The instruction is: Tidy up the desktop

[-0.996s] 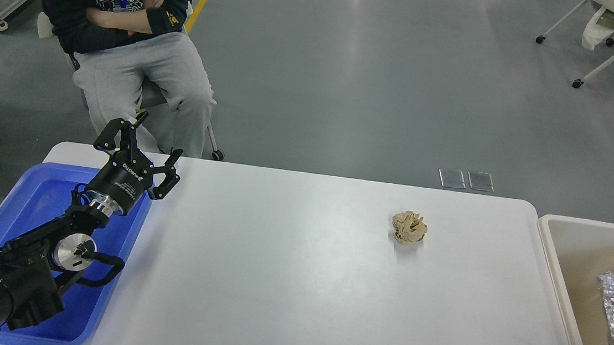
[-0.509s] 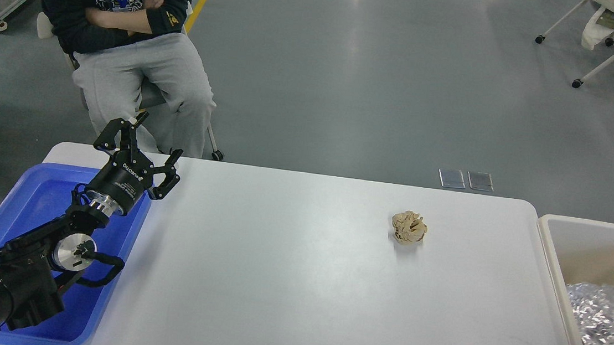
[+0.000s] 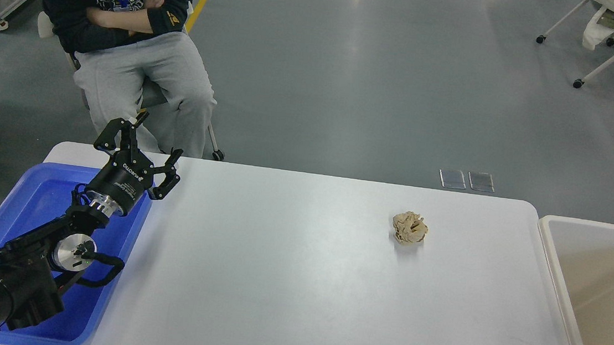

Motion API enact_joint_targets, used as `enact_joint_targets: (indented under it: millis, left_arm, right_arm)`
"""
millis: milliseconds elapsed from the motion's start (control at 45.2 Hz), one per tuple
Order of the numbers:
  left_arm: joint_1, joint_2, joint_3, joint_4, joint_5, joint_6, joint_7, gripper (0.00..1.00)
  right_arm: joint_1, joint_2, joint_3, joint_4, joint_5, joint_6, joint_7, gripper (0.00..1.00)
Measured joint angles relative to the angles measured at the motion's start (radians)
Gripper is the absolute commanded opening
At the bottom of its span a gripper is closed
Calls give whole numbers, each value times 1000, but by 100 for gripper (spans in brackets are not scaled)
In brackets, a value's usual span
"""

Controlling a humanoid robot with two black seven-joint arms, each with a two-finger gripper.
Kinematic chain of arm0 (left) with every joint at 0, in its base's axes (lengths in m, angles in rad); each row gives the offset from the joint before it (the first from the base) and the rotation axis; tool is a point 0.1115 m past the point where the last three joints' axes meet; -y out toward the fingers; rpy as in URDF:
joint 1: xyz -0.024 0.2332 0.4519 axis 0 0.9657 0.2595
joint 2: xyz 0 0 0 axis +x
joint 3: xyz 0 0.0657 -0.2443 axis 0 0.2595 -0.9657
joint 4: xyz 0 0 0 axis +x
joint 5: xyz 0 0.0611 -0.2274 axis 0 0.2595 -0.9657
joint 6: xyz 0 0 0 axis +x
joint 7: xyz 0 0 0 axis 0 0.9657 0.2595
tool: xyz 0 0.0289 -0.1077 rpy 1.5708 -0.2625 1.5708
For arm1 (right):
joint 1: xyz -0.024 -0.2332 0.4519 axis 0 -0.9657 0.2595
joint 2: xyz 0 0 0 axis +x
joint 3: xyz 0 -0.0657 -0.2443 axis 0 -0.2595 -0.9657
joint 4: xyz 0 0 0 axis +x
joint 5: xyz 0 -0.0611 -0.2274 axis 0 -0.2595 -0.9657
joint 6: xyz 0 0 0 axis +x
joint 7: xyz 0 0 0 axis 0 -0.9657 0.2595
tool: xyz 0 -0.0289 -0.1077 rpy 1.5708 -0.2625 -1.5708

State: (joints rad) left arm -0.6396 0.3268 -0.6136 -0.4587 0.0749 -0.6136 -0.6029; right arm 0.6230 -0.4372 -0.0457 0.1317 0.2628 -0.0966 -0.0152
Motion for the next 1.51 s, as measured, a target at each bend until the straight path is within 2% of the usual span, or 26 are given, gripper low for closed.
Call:
enact_joint_targets:
  millis: [266, 332, 620, 708, 1018, 1505]
  left_arm:
    - [0, 0, 0, 0, 0, 0, 0, 100]
    - [0, 0, 0, 0, 0, 0, 0, 100]
    - [0, 0, 1, 0, 0, 0, 0, 100]
    - [0, 0, 1, 0, 0, 0, -1, 100]
    - [0, 0, 1, 0, 0, 0, -1, 100]
    - [0, 0, 2, 0, 0, 0, -1, 100]
  right_arm:
    - [114, -6, 206, 26, 1, 191, -5, 100]
    - [132, -15, 234, 58, 1, 212, -6, 100]
    - [221, -111, 433, 439, 0, 282, -5, 100]
    - [242, -115, 474, 514, 0, 292, -4, 100]
    - [283, -3, 613, 629, -2, 310, -1, 100]
    - [273, 175, 684, 663, -1, 349, 0, 100]
